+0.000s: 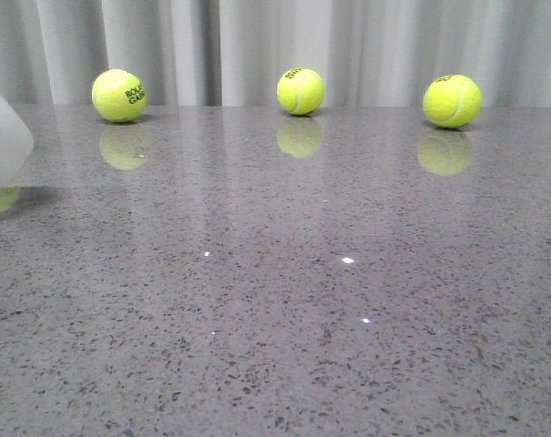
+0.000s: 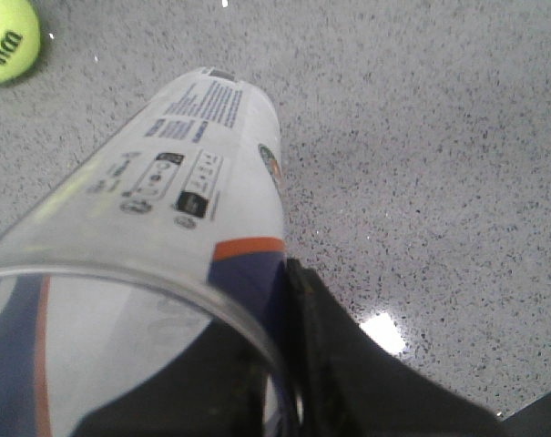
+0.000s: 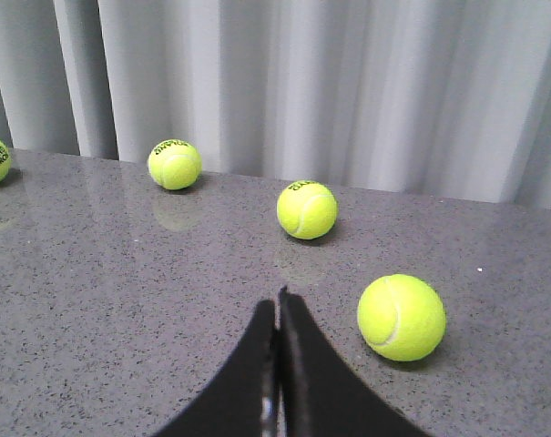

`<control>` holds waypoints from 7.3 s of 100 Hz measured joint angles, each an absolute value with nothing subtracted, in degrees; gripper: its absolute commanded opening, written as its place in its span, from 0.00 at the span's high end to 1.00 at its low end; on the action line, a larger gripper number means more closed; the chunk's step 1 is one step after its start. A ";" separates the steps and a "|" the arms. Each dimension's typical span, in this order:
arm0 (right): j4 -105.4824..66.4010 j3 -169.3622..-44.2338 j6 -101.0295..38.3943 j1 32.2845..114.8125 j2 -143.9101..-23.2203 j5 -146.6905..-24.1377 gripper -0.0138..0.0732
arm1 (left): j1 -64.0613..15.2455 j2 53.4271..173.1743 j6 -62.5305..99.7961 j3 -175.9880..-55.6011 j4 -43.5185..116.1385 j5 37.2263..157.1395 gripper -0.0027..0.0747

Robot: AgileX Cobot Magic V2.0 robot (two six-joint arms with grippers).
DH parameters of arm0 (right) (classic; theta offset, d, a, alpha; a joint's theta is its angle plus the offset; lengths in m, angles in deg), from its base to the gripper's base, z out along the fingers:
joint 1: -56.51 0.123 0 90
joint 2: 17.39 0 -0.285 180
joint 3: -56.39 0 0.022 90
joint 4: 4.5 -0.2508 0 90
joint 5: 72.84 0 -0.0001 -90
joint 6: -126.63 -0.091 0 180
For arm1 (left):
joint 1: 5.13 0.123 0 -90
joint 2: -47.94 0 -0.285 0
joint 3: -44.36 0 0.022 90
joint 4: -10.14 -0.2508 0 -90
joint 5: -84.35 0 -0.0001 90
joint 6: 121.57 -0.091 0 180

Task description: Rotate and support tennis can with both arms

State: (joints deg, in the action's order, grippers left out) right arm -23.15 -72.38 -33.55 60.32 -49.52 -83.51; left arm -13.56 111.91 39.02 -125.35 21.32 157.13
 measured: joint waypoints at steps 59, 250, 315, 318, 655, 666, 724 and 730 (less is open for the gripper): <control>-23.15 -72.38 -33.55 60.32 -49.52 -83.51 0.92 | -13.56 112.01 39.10 -125.22 20.93 157.13 0.99; -23.15 -72.38 -33.55 60.32 -49.52 -83.51 0.92 | -13.56 129.69 38.68 -145.50 21.26 156.41 0.32; -23.15 -72.38 -33.55 60.32 -49.52 -83.51 0.92 | -13.56 107.78 43.96 -137.67 18.25 154.40 0.33; -23.15 -72.38 -33.55 60.32 -49.52 -83.51 0.92 | -13.56 105.58 44.35 -135.90 18.25 152.76 0.33; -23.15 -72.38 -33.55 60.32 -49.52 -83.71 0.92 | -6.79 55.50 60.40 -58.68 6.44 85.24 0.99; -23.15 -72.38 -33.55 60.32 -49.52 -83.71 0.92 | -6.79 55.50 60.40 -58.68 6.44 85.24 0.99; -23.15 -72.38 -33.55 60.32 -49.52 -83.71 0.92 | -6.79 55.50 60.40 -58.68 6.44 85.24 0.99; -23.15 -72.01 -33.55 60.32 -49.52 -83.60 0.92 | -6.79 55.50 60.40 -58.68 6.44 85.24 0.99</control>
State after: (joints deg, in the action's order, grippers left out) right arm -23.15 -72.01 -33.55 60.32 -49.52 -83.60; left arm -6.79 55.50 60.40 -58.68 6.44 85.24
